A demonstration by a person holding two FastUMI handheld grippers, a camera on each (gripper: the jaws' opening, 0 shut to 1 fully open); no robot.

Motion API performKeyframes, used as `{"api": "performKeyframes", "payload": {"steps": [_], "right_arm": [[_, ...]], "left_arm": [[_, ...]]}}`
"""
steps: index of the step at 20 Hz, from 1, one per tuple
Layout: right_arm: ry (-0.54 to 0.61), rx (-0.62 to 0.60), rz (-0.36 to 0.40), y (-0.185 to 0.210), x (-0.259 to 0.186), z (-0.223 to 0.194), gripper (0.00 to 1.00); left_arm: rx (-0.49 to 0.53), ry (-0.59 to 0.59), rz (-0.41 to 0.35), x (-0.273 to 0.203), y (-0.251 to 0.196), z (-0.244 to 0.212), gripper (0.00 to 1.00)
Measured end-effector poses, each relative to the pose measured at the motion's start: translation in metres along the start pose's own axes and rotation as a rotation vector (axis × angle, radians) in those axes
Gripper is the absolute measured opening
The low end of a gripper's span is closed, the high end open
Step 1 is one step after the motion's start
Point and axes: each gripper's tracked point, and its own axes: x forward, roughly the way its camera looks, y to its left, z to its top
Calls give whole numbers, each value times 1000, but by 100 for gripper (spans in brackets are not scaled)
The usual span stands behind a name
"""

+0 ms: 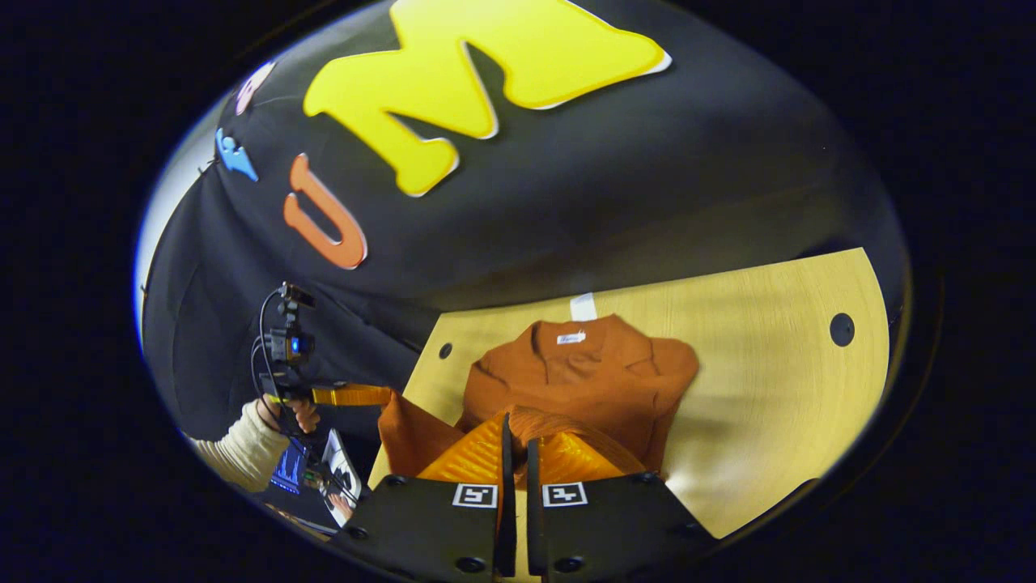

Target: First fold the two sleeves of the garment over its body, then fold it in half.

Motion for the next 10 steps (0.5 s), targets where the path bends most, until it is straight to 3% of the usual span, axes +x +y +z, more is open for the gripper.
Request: {"api": "performKeyframes", "payload": {"steps": [4,6,7,10], "right_arm": [[-79,109,-76,-61,55,42,6],[-98,191,-122,-99,77,49,5],[-102,231,-146,-116,92,47,6],[-94,315,-229,-163,109,37,6]], "left_arm": [[6,-23,87,57,33,29,3],[-62,-67,104,86,48,46,6],[-94,-82,109,100,57,52,2],[-170,-55,122,133,70,38,7]]}}
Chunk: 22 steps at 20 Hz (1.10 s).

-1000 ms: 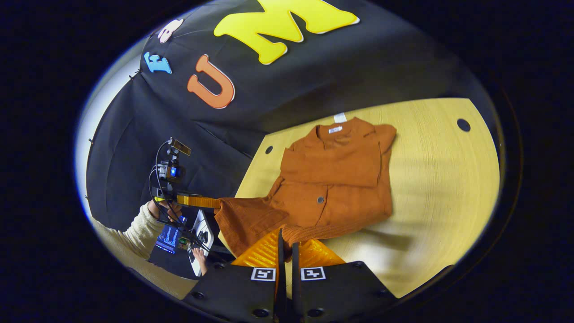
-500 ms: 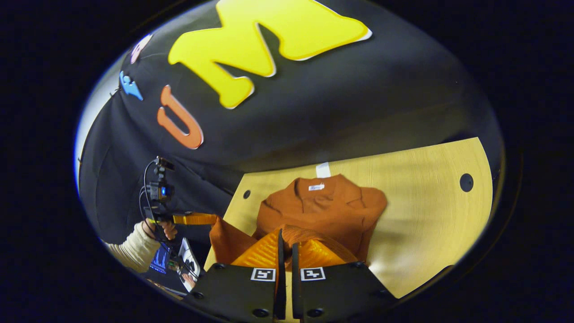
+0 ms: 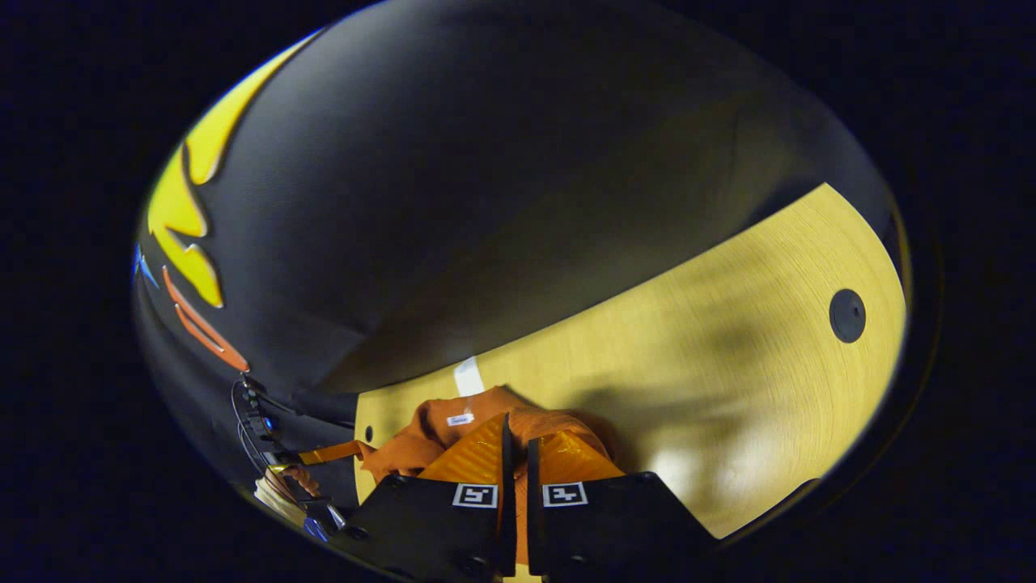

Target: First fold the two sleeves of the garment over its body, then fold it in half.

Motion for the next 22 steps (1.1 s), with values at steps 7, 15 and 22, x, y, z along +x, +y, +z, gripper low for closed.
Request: {"api": "performKeyframes", "payload": {"steps": [7,15,22], "right_arm": [[5,51,-6,-21,5,12,8],[-90,97,35,-6,-3,35,37],[-153,59,25,8,-35,50,79]], "left_arm": [[-35,-43,17,23,19,5,3],[-135,-99,-98,30,-10,14,15],[-242,-111,-165,59,-37,6,81]]}}
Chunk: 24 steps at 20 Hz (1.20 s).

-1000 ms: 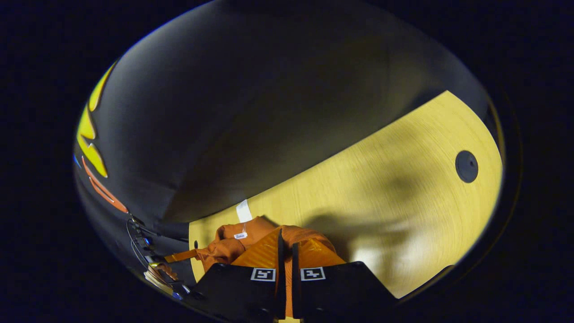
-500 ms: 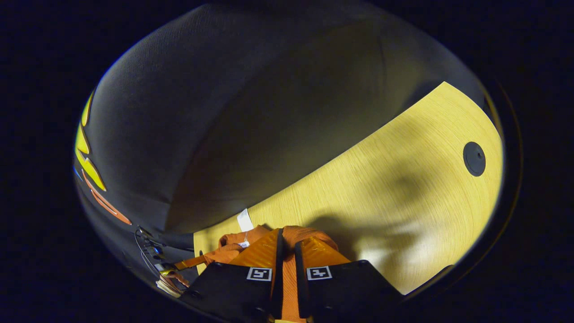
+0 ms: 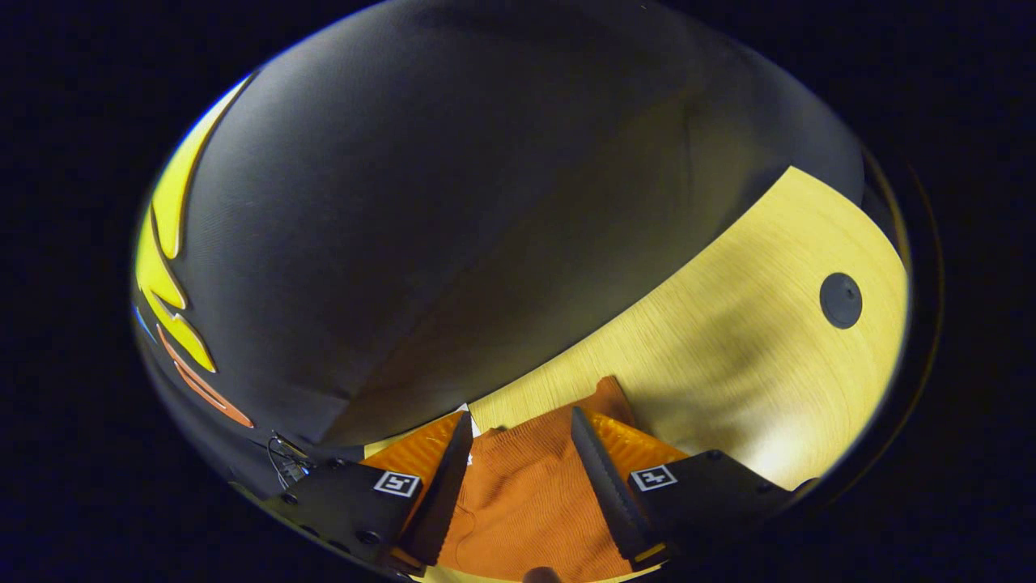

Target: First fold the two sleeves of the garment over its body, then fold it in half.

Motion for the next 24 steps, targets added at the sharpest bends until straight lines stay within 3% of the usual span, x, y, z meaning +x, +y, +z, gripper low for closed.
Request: {"api": "performKeyframes", "payload": {"steps": [1,2,4,5,10,11,15,17,18,19,20,24], "right_arm": [[-2,-23,7,8,-5,0,86],[-7,-53,8,14,-12,-2,86],[-17,-108,31,31,-30,-9,80],[-26,-133,40,41,-37,-13,86],[-100,-352,36,75,-104,-29,86],[-116,-380,42,84,-121,-33,80],[-210,-509,24,107,-192,-44,96],[-276,-595,-35,110,-229,-52,92],[-298,-646,-55,112,-248,-59,97],[-333,-688,-74,116,-265,-65,92],[-377,-724,-98,119,-278,-69,97],[-514,-823,-164,113,-339,-110,97]], "left_arm": [[-42,-40,-42,-1,-13,8,83],[-84,-95,-83,-5,-26,21,83],[-126,-208,-100,-29,-38,48,84],[-116,-244,-90,-44,-41,57,84],[28,-367,-18,-126,-51,67,86],[76,-386,1,-146,-54,61,89],[258,-508,91,-240,-74,31,93],[361,-581,161,-288,-84,10,93],[406,-612,194,-307,-88,-3,96],[442,-646,226,-323,-92,-14,99],[471,-674,246,-337,-96,-28,98],[504,-800,268,-388,-109,-73,98]]}}
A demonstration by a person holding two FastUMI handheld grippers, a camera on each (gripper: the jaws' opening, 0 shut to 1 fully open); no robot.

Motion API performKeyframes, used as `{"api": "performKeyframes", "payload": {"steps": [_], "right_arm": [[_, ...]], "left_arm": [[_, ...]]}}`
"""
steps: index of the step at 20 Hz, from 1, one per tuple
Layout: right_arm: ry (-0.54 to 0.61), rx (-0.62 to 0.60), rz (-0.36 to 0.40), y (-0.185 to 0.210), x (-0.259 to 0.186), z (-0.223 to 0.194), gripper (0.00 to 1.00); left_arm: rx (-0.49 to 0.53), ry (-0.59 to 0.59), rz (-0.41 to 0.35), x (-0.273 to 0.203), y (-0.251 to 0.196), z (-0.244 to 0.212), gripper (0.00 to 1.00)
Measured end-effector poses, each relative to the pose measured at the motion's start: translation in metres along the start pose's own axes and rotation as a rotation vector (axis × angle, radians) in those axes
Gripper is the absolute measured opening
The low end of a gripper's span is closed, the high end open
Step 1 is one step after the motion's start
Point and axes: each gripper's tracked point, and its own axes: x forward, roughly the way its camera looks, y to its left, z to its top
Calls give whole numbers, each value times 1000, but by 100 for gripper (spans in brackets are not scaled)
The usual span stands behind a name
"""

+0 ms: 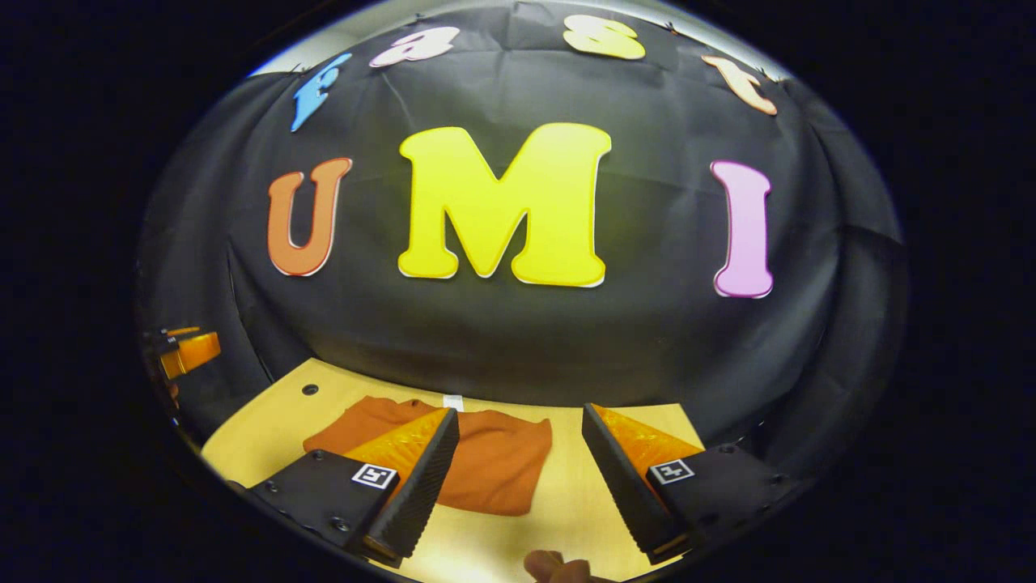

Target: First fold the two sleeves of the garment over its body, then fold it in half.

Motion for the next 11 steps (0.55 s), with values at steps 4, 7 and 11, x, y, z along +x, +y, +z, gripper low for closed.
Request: {"api": "performKeyframes", "payload": {"steps": [4,7,11], "right_arm": [[-46,3,-25,8,-62,-23,95],[-58,44,-88,3,-93,-40,94],[-61,36,-109,-4,-117,-53,94]], "left_arm": [[35,-44,-9,-51,-13,-13,98],[14,-51,-1,-71,-17,-22,87],[11,-22,-25,-88,-27,-36,100]]}}
